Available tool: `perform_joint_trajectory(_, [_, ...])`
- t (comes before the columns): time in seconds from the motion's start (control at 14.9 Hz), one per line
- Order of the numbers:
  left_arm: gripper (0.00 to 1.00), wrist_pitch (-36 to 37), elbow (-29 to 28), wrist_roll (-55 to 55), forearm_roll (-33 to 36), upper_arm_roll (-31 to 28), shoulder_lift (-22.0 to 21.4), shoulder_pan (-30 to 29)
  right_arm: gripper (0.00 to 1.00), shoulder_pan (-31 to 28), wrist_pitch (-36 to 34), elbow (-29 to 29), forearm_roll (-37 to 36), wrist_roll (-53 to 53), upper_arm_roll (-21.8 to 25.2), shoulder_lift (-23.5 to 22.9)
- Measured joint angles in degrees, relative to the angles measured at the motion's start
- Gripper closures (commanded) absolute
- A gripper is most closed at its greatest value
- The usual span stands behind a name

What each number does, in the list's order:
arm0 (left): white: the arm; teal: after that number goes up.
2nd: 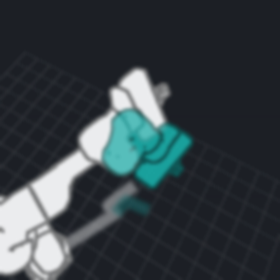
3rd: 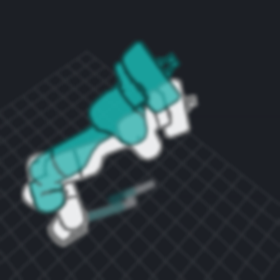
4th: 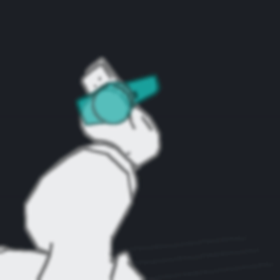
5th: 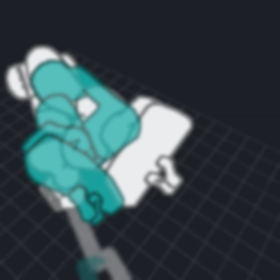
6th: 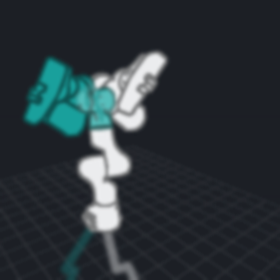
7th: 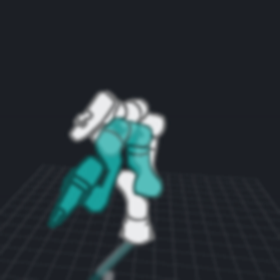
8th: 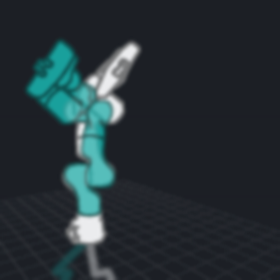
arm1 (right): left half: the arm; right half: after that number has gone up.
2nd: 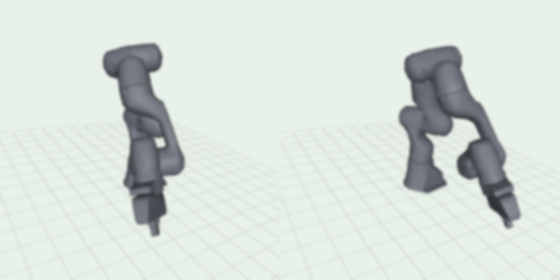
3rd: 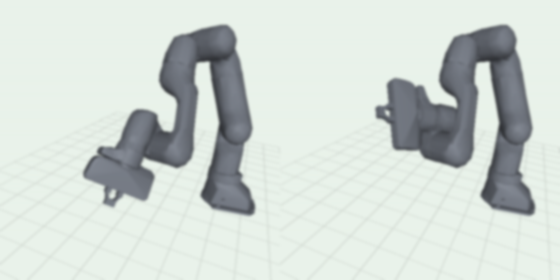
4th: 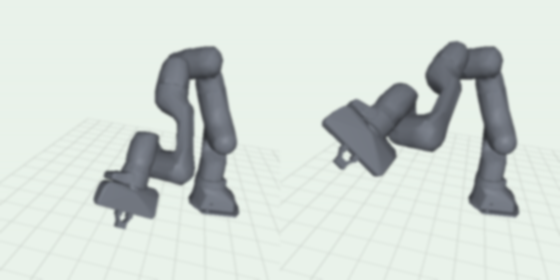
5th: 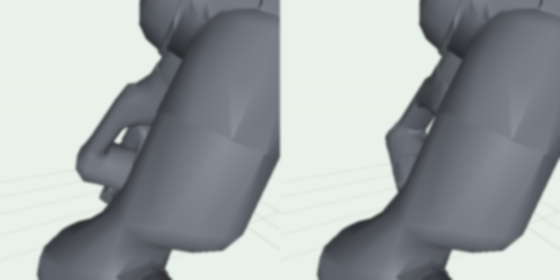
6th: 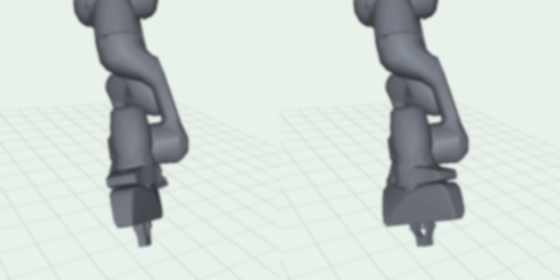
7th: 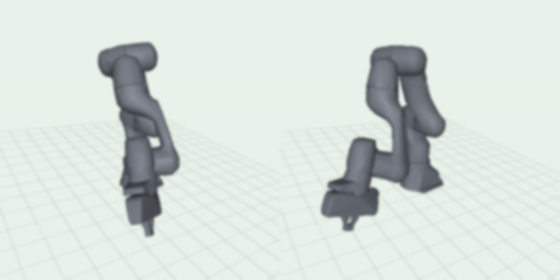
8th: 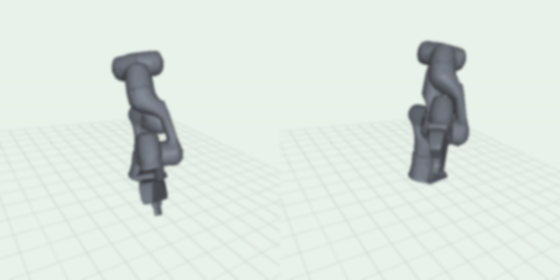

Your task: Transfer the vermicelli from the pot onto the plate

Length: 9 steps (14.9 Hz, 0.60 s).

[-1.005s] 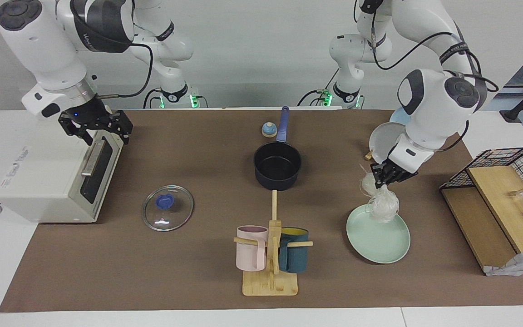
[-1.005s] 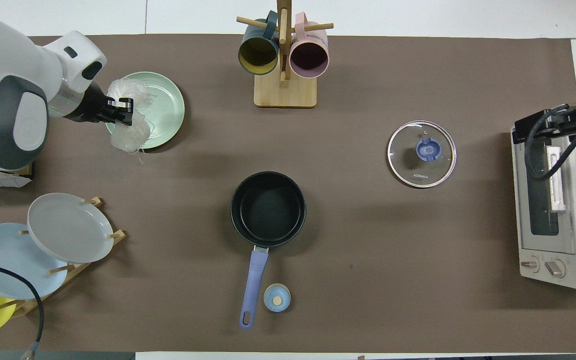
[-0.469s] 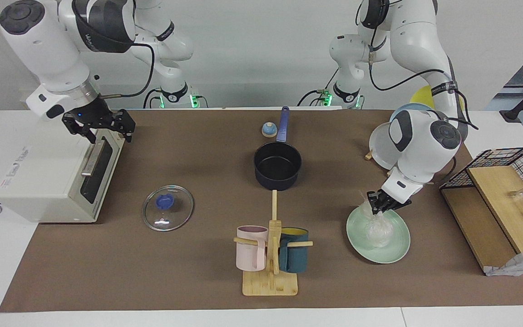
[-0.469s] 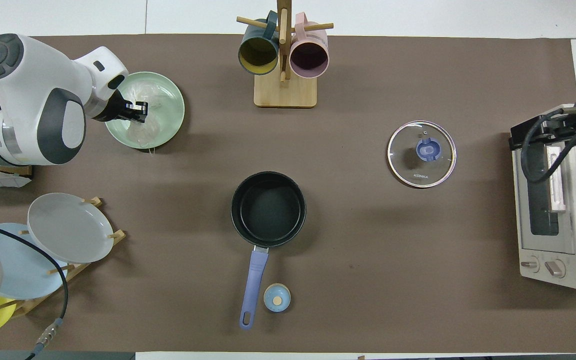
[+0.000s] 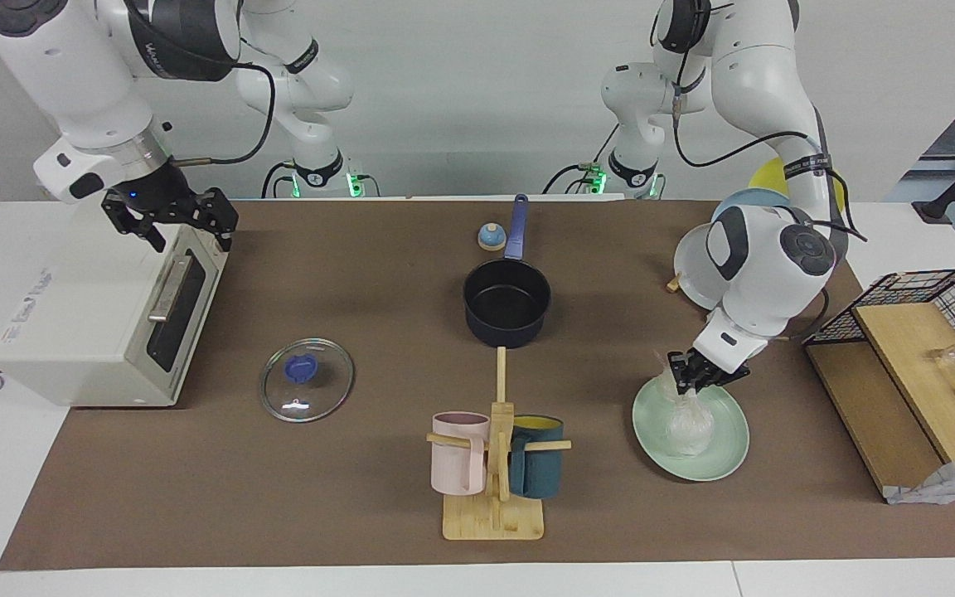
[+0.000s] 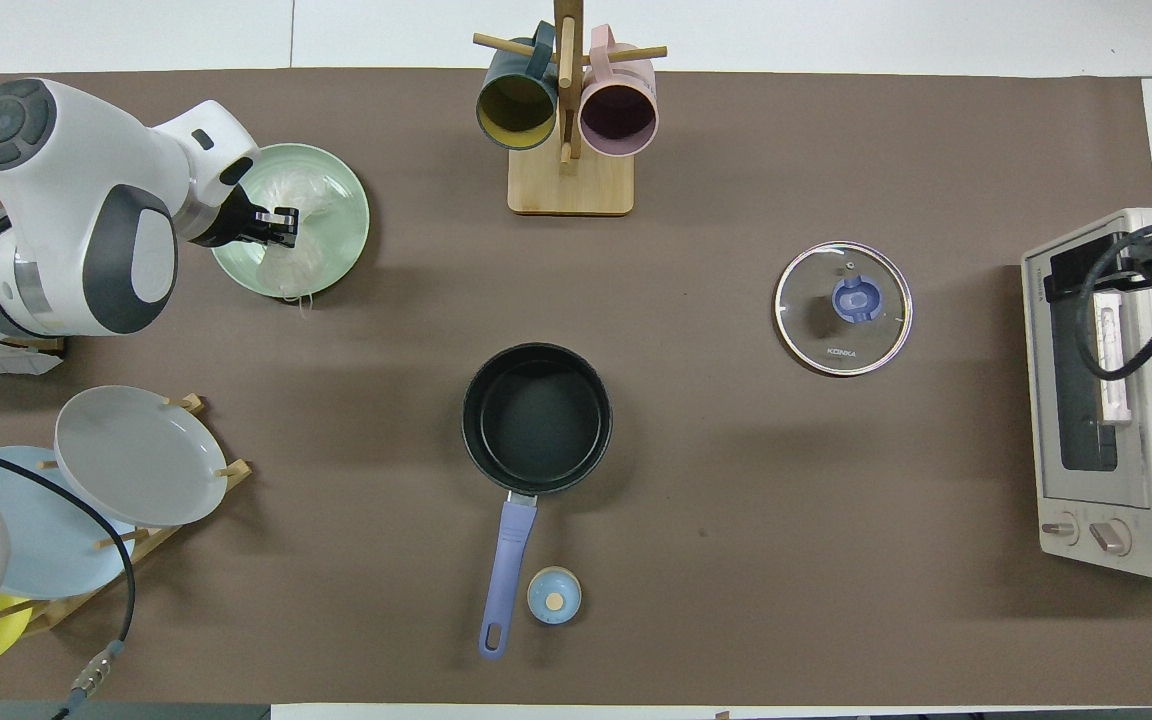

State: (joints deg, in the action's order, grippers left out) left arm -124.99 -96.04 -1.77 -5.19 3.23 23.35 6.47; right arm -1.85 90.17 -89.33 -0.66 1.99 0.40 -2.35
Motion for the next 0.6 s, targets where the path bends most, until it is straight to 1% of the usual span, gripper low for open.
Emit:
perform_joint_trajectory(0.13, [0.00, 1.20, 1.50, -0.03, 0.00, 0.00, -0.22, -0.03, 0.00, 0.01, 0.00, -0.03, 0.00, 0.00, 0.06, 0.31])
perform_joint_trajectory(0.4, [0.00, 7.97, 5.82, -0.03, 0.01, -0.31, -1.40, -0.06, 0.00, 0.01, -0.09, -0.09, 0.00, 0.00, 0.06, 0.30])
perform_joint_trajectory(0.6, [0.00, 13.03, 6.99, -0.03, 0.12, -1.06, -4.75, -0.10, 0.00, 0.02, -0.13, -0.09, 0.00, 0.00, 0.06, 0.30])
